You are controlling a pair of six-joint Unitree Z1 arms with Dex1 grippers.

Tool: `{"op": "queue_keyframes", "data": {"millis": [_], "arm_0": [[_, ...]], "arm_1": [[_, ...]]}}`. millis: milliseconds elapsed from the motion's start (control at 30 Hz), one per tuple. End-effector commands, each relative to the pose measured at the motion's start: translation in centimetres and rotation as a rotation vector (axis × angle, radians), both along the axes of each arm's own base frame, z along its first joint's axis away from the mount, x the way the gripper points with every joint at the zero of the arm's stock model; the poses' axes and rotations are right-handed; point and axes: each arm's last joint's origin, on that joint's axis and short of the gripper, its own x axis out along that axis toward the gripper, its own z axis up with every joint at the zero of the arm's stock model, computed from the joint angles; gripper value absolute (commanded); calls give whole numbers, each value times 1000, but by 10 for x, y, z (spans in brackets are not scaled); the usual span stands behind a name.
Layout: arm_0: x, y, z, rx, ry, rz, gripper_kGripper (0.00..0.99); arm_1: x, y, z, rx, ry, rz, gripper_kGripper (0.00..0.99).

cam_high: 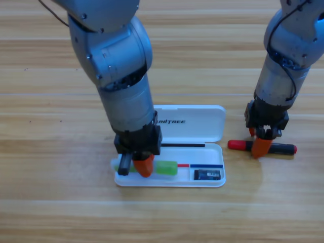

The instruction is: Clean up eraser and pencils

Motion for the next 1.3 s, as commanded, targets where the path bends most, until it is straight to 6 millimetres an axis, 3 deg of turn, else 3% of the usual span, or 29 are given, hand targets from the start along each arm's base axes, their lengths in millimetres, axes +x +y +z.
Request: {"op": "queue_keyframes", "data": {"millis": [33, 133, 733, 800, 900, 967, 1000, 1033, 1167, 1233, 1300], "arm_0": [[1, -13, -23, 32, 14, -11, 0], [2, -14, -23, 30, 13, -10, 0], [1, -22, -29, 35, 16, 1, 0], [2, -22, -30, 36, 17, 1, 227], [2, -22, -31, 41, 16, 3, 422], [2, -22, -31, 42, 14, 14, 795], [2, -22, -30, 42, 12, 18, 930], [2, -22, -29, 40, 12, 21, 985], [0, -20, -25, 39, 6, 24, 990], [-2, -17, -17, 29, -2, 28, 990], [-6, -11, -5, 18, -8, 31, 990]], "arm_1": [[13, -7, -40, -62, 56, -19, 258], [12, -9, -41, -71, 62, -13, 0], [0, -18, -27, -97, 76, 4, 0], [0, -18, -26, -95, 74, 4, 0], [0, -18, -25, -95, 74, 3, 0], [-1, -19, -25, -96, 73, 1, 0], [-1, -19, -24, -96, 73, 1, 0], [-1, -19, -24, -98, 70, 1, 0], [-5, -22, -19, -103, 68, -1, 0], [-11, -26, -4, -103, 77, 0, 0], [-28, -28, 24, -83, 84, 20, 0]]}}
